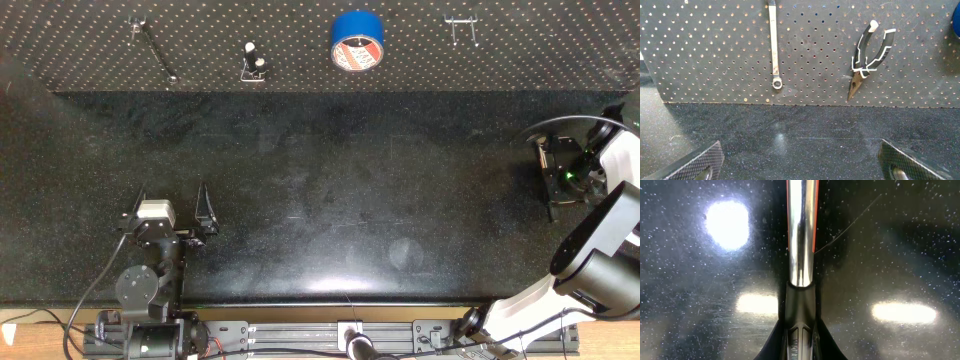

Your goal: Place Tools Onto Pegboard

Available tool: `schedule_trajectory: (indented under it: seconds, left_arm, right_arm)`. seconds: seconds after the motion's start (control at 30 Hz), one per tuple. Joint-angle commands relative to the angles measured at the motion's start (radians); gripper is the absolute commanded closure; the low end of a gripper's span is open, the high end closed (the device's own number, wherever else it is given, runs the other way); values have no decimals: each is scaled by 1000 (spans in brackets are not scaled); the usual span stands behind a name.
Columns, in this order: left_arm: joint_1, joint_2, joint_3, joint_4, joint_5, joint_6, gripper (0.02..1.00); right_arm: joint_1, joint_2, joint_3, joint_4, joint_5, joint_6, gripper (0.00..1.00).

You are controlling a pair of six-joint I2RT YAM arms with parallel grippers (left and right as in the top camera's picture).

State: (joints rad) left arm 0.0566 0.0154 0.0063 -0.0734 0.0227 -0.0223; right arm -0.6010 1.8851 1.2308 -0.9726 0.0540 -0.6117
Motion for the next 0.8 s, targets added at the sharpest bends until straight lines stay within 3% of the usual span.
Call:
schedule_trajectory:
  seconds: [0.03, 0.17, 0.33, 0.5, 0.57, 0.8]
  left_arm:
    - [2, -12, -1, -9, -11, 16, 25]
    - [2, -12, -1, -9, -11, 16, 23]
    - [2, -12, -1, -9, -11, 16, 25]
    - [2, -12, -1, -9, -11, 16, 23]
    - [2, -12, -1, -9, -11, 16, 25]
    - [2, -12, -1, -9, -11, 16, 25]
  right_arm:
    - [3, 20, 5, -9, -26, 10, 923]
    - [2, -67, 5, -8, -129, 40, 925]
    - [2, -310, 5, 14, -251, 186, 925]
    - [8, -539, 5, 20, -402, 265, 925]
    - [56, -647, 5, 21, -441, 319, 925]
    - [380, -816, 5, 164, -428, 486, 925]
